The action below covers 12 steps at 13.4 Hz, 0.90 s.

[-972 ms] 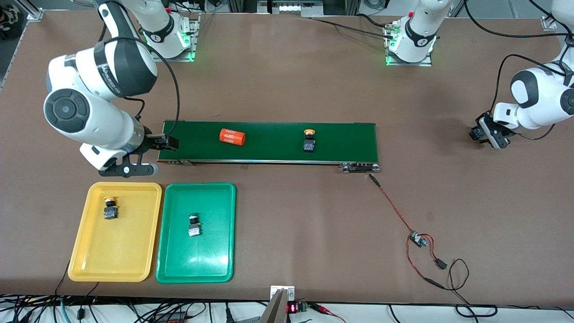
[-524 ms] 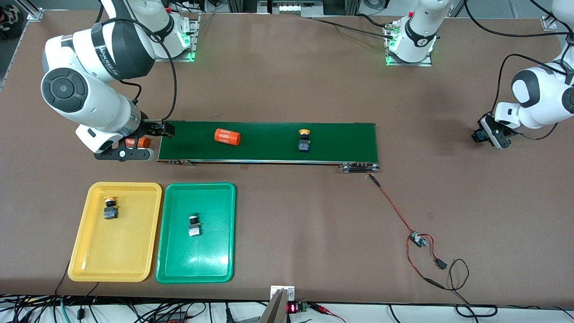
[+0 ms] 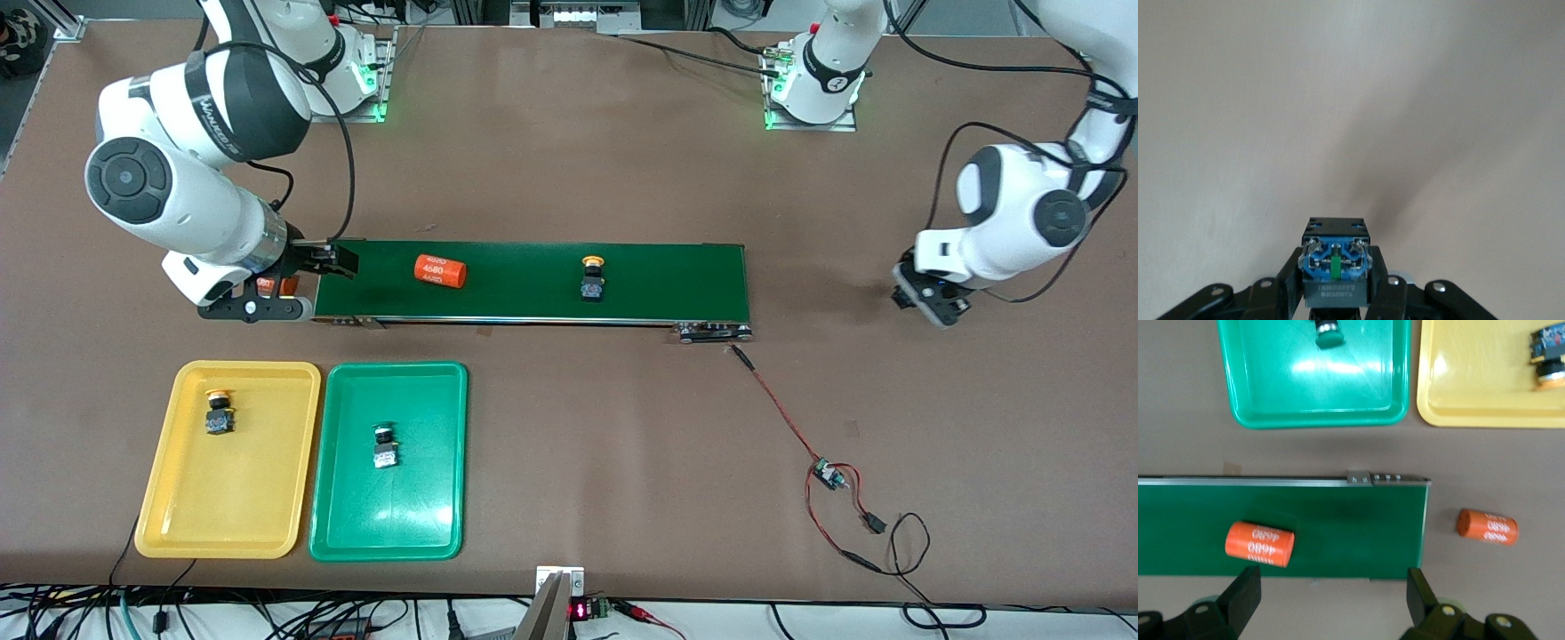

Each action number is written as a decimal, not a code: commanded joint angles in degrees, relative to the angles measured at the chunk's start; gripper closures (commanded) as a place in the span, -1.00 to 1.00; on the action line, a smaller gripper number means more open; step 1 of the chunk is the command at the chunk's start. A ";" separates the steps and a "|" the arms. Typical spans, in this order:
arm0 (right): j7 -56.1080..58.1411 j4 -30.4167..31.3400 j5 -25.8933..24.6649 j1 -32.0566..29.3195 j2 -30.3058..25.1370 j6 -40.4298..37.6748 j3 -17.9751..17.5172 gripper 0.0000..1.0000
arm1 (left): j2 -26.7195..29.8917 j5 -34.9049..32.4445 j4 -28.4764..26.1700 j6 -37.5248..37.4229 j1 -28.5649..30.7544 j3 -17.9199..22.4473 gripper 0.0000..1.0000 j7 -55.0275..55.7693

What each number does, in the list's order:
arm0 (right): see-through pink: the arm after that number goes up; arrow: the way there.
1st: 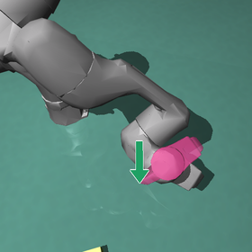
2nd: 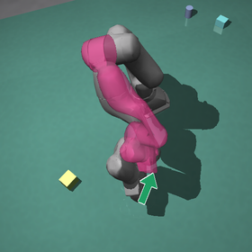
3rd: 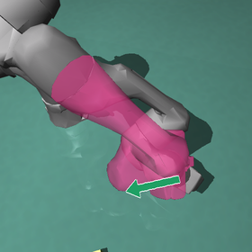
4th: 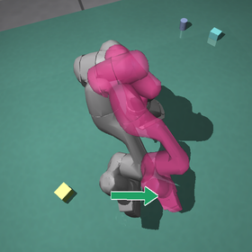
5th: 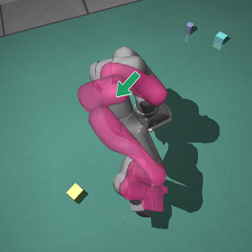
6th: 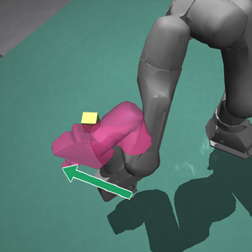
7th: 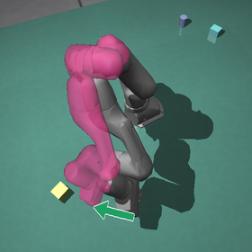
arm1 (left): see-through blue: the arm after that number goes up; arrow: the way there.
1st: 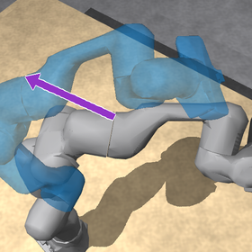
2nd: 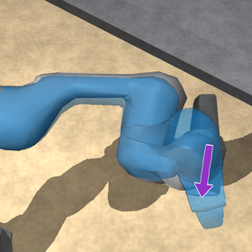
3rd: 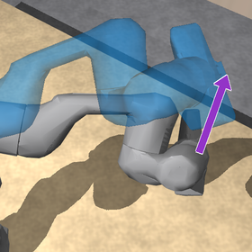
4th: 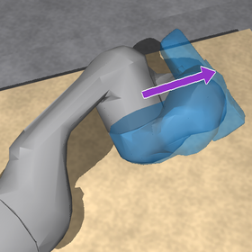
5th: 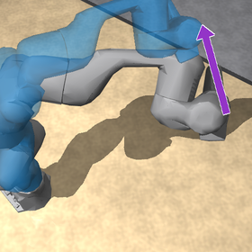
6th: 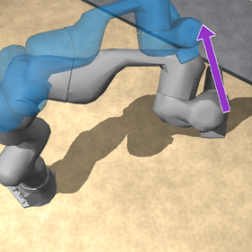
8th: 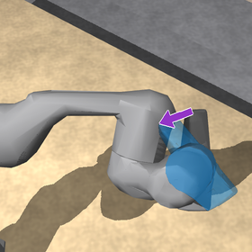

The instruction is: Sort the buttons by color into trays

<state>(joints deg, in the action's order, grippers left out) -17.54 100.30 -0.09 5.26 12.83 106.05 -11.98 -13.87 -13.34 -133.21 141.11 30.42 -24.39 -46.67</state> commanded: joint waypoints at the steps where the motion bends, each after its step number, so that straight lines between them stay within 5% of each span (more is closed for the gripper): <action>1: -0.57 7.69 1.14 -0.26 -2.63 8.27 -0.41 -0.93 | 3.06 1.12 1.27 -4.24 -5.70 -3.10 1.00 12.95; 6: -4.43 12.81 1.50 1.06 -3.25 16.37 -1.11 -0.93 | 2.19 10.40 10.50 -15.32 -15.20 -7.25 1.00 33.45; 8: -4.96 16.39 1.50 1.24 -4.03 21.18 -1.81 -0.95 | 0.79 16.31 12.61 -15.78 -17.84 -7.25 1.00 37.25; 12: -4.96 24.31 1.50 1.15 -8.77 26.48 -2.44 -0.95 | -3.60 16.95 14.02 -12.28 -22.41 -7.07 1.00 46.11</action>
<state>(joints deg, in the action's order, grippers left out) -22.14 119.24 0.28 6.58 8.90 130.65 -14.26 -13.89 2.66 -121.50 127.41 10.17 -31.98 -4.82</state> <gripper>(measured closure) 0.022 0.586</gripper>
